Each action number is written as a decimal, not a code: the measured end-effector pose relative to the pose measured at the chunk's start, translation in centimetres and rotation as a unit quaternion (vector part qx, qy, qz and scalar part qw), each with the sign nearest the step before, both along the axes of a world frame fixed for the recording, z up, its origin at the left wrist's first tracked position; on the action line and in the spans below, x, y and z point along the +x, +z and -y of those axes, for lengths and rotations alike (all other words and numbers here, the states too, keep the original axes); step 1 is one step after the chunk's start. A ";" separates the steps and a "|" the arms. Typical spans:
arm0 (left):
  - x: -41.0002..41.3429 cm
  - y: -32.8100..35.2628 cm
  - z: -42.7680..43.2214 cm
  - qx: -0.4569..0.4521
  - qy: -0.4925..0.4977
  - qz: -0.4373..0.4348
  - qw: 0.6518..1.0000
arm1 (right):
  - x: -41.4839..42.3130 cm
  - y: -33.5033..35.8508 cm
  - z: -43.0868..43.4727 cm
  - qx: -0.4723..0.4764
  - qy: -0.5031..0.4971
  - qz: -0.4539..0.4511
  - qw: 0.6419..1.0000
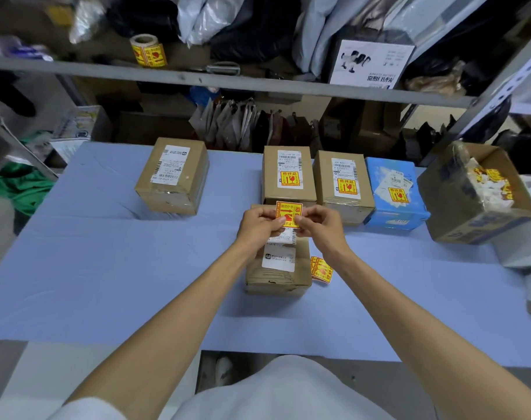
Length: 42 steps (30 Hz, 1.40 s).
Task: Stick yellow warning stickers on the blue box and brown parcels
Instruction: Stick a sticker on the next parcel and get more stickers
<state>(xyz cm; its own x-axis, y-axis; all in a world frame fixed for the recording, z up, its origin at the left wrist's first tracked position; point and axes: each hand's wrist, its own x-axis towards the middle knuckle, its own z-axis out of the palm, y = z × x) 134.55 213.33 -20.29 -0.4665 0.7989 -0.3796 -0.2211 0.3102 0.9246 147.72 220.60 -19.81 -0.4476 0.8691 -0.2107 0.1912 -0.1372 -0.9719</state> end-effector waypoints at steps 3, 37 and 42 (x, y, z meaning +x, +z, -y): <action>-0.2 0.0 0.0 -0.006 0.002 0.003 1.000 | -0.3 0.1 0.1 0.008 -0.006 0.000 1.000; -0.3 0.8 1.1 0.020 -0.050 0.006 0.999 | -0.1 1.1 0.2 -0.017 0.015 0.012 1.000; -0.2 0.7 1.4 0.009 -0.077 0.008 0.997 | 0.2 0.7 0.1 -0.022 0.004 0.016 1.000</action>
